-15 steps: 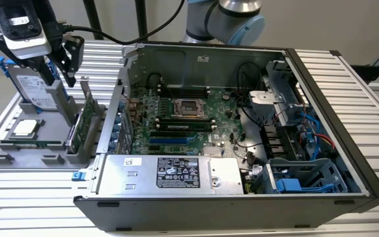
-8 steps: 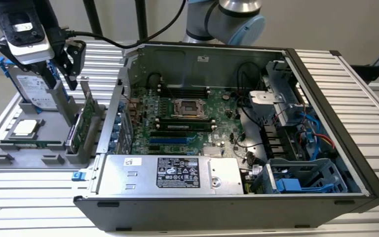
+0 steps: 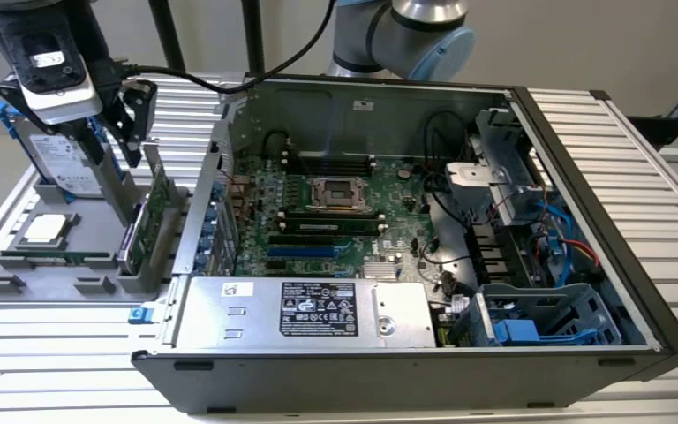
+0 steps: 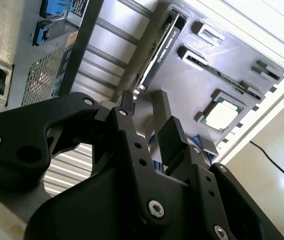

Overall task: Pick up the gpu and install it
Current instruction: 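Pick up the gpu and move the gpu toward the slot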

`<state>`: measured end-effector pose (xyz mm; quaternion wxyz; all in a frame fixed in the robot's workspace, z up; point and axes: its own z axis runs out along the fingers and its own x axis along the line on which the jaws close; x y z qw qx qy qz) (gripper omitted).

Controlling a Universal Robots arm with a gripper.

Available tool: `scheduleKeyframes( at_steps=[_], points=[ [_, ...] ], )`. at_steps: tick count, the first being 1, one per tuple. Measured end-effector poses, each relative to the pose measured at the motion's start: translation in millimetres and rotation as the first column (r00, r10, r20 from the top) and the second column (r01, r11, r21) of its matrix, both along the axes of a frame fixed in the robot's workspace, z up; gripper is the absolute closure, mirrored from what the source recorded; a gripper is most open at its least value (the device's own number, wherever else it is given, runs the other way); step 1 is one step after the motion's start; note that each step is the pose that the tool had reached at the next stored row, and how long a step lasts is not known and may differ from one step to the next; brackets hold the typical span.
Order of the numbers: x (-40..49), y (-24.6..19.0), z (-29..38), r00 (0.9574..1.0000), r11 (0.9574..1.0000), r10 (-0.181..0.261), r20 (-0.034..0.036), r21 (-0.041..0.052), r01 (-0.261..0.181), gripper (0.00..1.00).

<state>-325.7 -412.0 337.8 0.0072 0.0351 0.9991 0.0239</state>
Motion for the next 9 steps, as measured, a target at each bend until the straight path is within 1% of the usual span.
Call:
scheduleKeyframes(
  at_steps=[9],
  points=[
    [1.1,-1.9,-8.3,1.0000,1.0000,0.000,-0.0001,-0.0001,0.000,0.00]
  ],
)
